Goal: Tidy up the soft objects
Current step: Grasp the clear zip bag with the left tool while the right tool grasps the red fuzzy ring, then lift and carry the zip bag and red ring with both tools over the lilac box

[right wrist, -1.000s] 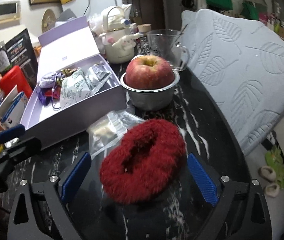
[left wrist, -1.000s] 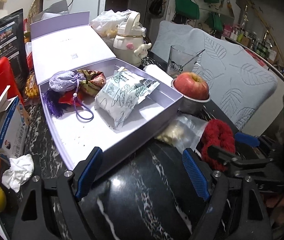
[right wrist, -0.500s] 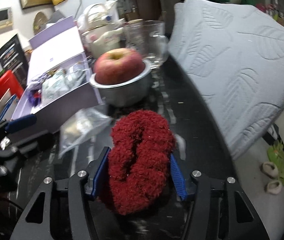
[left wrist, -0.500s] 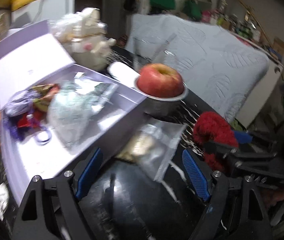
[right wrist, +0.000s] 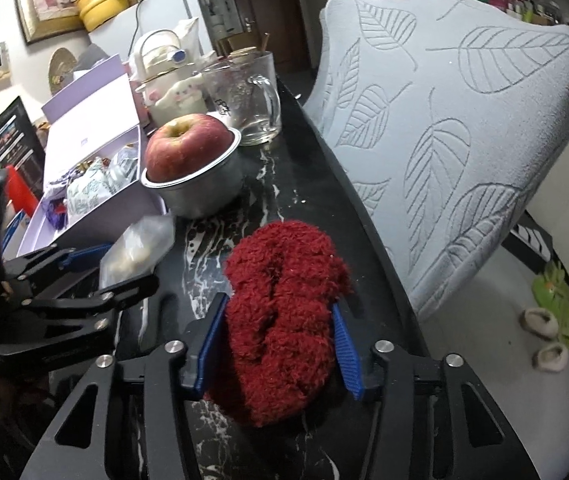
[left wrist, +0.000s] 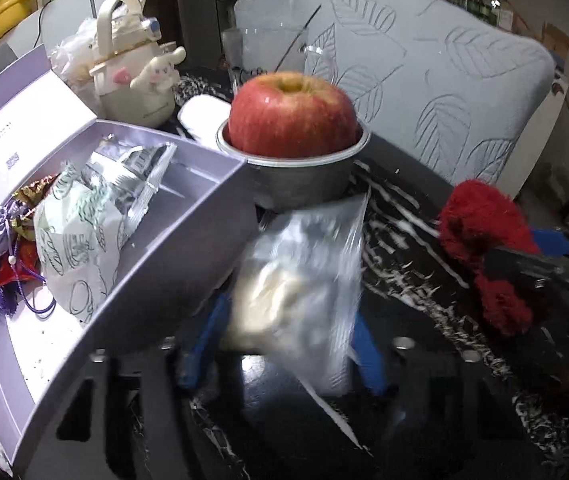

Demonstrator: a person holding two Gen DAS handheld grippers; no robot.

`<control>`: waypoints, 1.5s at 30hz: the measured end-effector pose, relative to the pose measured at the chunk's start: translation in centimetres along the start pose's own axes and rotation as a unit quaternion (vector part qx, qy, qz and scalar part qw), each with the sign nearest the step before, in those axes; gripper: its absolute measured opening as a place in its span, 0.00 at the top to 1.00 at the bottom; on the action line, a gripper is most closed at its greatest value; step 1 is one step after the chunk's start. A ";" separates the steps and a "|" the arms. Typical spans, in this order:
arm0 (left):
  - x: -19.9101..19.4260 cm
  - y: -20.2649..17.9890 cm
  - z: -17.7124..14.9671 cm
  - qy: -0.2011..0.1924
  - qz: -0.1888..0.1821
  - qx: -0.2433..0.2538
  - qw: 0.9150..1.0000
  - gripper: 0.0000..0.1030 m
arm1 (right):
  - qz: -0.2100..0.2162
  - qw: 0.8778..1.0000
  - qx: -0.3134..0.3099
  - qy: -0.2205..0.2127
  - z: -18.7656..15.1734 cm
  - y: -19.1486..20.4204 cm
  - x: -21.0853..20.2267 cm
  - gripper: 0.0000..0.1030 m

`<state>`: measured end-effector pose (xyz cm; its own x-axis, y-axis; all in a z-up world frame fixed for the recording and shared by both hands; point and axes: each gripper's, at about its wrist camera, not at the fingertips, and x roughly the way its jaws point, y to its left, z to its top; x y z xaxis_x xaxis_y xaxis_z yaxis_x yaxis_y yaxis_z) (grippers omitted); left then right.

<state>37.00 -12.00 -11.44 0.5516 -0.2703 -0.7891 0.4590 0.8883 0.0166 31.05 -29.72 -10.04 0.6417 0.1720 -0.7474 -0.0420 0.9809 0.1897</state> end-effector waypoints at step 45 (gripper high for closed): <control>-7.7 -3.7 -9.2 0.041 -0.025 0.011 0.999 0.63 | 0.021 0.999 -0.013 0.024 -9.0 4.0 -6.2 0.39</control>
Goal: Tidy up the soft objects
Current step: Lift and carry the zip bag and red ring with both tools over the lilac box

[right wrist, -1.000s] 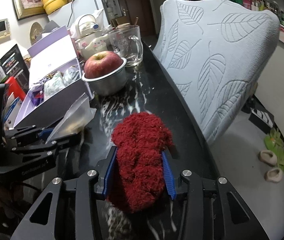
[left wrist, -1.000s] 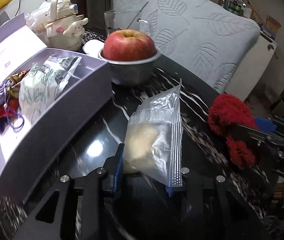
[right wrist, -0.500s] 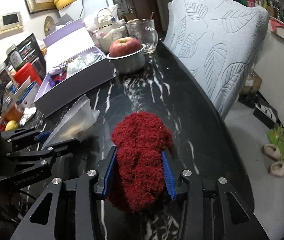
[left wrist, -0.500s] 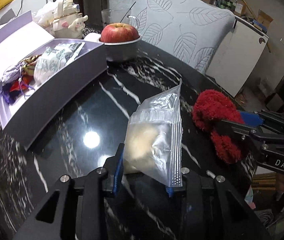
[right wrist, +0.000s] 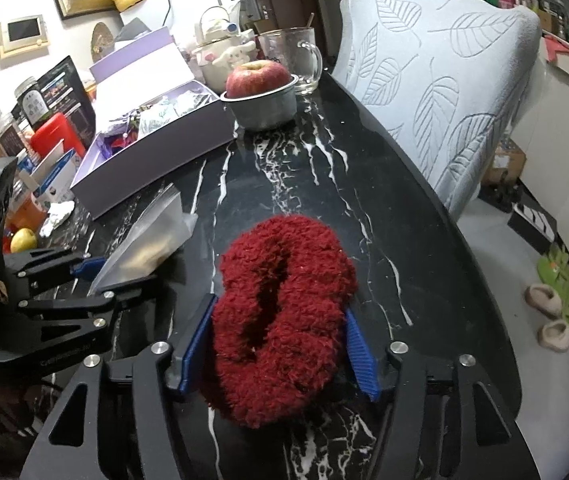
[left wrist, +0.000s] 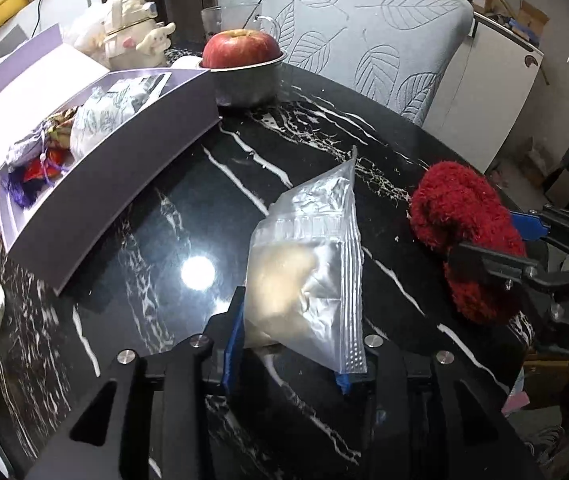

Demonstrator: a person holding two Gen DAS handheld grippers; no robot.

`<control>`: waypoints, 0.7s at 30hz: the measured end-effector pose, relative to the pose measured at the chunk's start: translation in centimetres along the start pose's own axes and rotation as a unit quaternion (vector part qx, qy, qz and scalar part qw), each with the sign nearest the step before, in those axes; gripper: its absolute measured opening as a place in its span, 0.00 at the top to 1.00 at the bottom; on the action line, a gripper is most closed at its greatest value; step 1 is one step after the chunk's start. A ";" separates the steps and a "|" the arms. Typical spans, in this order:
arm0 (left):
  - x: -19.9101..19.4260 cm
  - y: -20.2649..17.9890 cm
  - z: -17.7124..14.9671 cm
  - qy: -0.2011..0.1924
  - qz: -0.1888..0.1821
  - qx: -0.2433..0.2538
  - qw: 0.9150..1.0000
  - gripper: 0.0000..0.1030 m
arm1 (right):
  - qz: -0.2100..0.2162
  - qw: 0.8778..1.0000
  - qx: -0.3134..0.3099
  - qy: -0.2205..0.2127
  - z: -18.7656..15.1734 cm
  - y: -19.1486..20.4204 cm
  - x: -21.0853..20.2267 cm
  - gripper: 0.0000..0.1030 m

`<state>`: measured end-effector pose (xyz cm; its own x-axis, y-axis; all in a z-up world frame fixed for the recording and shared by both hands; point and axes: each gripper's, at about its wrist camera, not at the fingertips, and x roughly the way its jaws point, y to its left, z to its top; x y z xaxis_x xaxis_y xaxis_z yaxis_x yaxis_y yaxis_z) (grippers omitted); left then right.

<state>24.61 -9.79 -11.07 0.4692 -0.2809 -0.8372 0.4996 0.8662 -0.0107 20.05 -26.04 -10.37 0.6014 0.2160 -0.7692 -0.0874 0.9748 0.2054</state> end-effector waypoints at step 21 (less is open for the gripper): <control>0.5 -0.1 1.4 -0.036 -0.042 -0.002 0.998 0.67 | -0.009 0.999 0.016 -0.032 -0.4 -0.8 0.2 0.65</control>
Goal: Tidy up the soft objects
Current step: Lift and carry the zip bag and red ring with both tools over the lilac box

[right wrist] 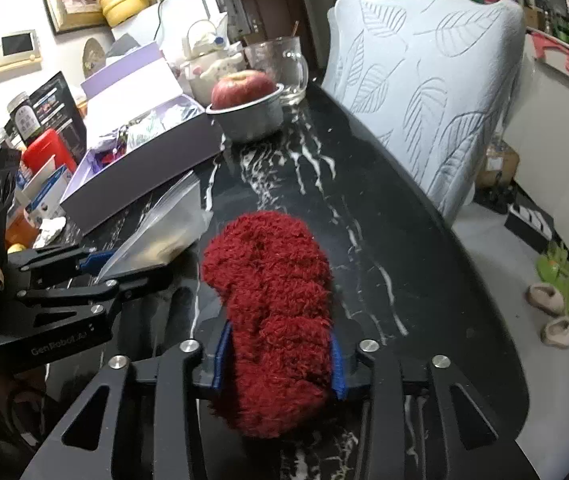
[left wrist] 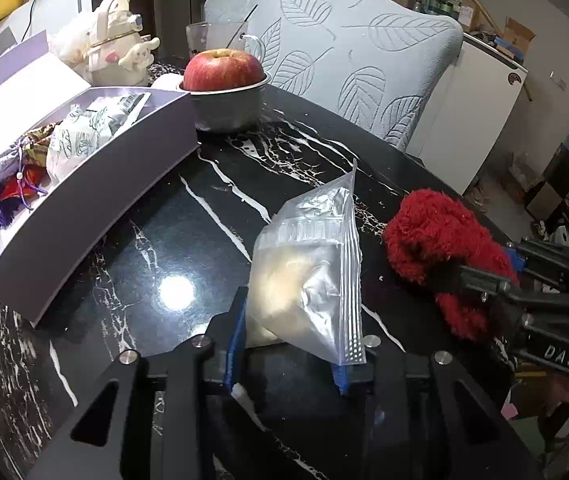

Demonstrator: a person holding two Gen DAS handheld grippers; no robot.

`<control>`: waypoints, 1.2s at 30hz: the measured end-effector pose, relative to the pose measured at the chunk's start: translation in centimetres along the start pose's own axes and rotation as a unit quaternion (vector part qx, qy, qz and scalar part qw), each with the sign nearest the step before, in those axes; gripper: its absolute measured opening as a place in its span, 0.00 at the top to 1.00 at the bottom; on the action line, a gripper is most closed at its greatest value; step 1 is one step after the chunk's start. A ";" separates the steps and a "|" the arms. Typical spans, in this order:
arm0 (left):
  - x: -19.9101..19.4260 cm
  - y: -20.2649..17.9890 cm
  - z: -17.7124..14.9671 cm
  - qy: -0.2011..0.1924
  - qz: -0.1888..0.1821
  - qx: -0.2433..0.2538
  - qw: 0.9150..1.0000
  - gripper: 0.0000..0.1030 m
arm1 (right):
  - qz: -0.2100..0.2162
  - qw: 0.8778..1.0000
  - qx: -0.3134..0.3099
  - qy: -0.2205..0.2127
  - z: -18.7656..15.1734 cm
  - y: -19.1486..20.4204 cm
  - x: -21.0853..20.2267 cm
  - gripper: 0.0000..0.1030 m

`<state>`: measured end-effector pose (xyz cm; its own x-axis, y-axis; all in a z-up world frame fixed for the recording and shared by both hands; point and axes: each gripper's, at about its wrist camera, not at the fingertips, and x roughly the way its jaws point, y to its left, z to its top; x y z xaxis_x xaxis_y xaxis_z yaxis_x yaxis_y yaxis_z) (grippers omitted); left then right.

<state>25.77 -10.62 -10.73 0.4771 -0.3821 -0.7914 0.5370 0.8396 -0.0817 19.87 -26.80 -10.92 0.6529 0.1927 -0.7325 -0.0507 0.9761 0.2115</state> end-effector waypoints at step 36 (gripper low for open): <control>-12.6 5.3 -5.3 -0.075 0.080 -0.061 0.992 0.67 | 0.125 0.988 -0.082 -0.042 0.4 10.9 -4.1 0.68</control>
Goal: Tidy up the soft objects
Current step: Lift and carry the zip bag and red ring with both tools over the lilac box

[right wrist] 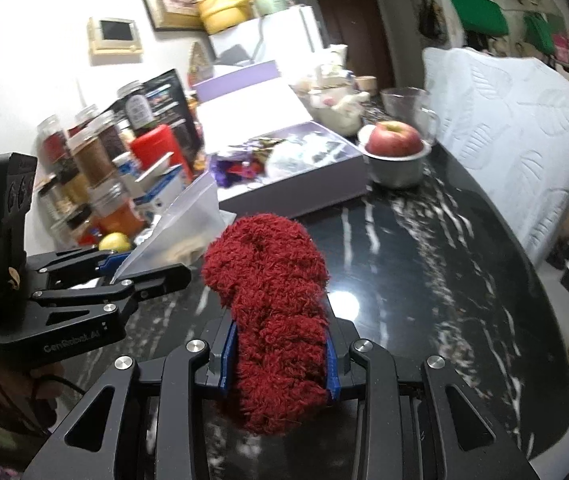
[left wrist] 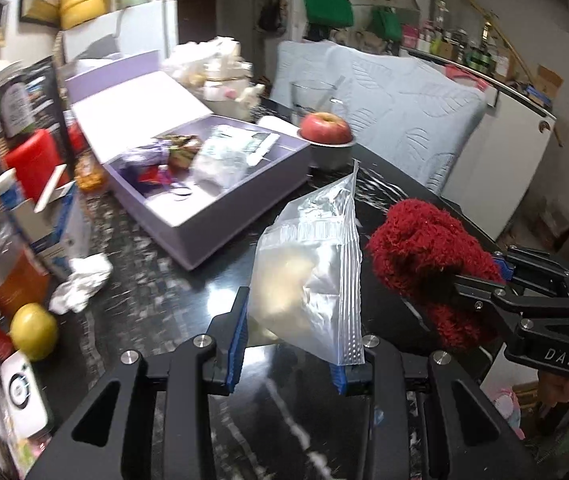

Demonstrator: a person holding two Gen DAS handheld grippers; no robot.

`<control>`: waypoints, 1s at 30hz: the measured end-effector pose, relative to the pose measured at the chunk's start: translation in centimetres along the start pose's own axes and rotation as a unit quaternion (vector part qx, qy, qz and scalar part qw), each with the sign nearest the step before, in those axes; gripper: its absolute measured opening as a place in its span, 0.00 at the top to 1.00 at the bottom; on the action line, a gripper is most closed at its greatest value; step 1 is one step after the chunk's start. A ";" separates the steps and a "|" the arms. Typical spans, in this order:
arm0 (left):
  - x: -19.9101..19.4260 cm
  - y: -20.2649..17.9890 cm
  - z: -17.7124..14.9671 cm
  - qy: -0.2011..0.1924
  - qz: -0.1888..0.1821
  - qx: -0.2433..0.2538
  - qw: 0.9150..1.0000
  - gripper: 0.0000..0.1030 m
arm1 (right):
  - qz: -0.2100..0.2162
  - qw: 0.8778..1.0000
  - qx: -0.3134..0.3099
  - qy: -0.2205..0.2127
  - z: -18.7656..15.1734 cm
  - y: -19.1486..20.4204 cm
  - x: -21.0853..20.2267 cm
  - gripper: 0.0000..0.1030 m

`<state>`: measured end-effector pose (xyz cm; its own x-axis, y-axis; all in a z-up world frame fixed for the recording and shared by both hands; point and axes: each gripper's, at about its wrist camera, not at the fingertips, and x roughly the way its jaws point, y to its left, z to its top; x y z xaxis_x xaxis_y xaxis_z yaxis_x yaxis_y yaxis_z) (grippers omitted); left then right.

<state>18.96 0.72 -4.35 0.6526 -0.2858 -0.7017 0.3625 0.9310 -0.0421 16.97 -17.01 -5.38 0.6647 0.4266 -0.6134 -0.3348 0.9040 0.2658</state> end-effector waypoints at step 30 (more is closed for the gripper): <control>-5.3 7.3 2.7 -0.068 0.084 -0.071 0.992 0.67 | 0.066 0.991 -0.110 -0.043 7.6 6.8 1.0 0.67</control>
<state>19.92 8.46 0.97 0.7828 -0.1437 -0.6055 0.1511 0.9878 -0.0390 20.49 -10.21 1.45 0.6571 0.5501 -0.5153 -0.5542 0.8160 0.1643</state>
